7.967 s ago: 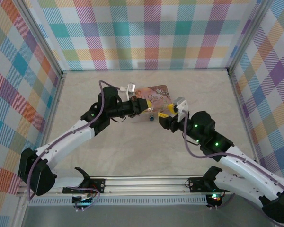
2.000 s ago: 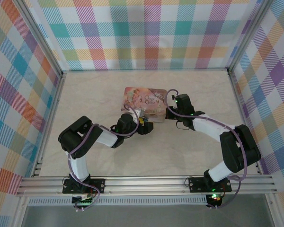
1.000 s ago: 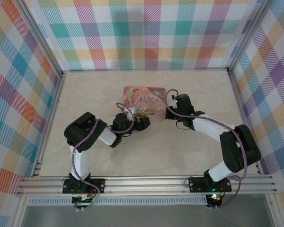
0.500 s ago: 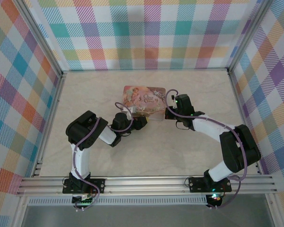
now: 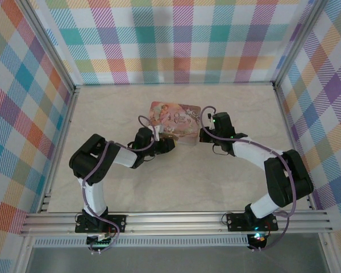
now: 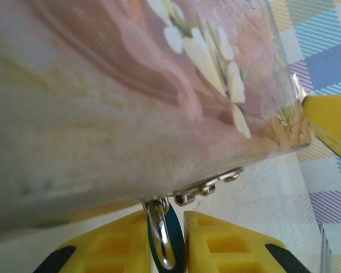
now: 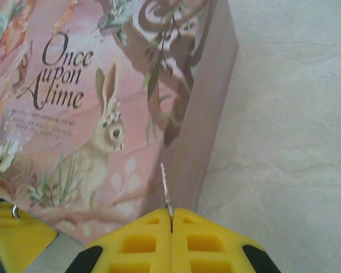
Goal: Unlock the padlock with the key
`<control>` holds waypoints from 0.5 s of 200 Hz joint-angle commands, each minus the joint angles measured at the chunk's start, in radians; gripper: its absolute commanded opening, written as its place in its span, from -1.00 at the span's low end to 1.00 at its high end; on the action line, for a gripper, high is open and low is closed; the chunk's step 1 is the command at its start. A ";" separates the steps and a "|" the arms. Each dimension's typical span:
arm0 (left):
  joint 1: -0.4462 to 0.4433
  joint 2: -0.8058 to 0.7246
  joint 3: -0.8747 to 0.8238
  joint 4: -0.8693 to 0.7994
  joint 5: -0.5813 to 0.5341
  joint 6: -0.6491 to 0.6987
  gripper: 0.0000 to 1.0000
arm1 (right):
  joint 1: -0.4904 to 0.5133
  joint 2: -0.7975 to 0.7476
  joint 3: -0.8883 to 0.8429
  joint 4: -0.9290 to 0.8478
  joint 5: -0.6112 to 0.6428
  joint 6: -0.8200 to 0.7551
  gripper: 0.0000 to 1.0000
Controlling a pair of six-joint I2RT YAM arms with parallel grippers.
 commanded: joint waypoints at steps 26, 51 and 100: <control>0.019 -0.087 0.084 -0.456 0.132 -0.003 -0.72 | -0.038 -0.028 0.011 0.012 -0.062 0.004 -1.00; 0.025 -0.107 0.127 -0.474 0.164 -0.075 -0.73 | -0.091 -0.135 -0.030 -0.029 -0.120 0.005 -1.00; 0.020 -0.123 0.231 -0.458 0.187 -0.197 -0.73 | -0.126 -0.417 -0.148 -0.044 -0.379 0.054 -1.00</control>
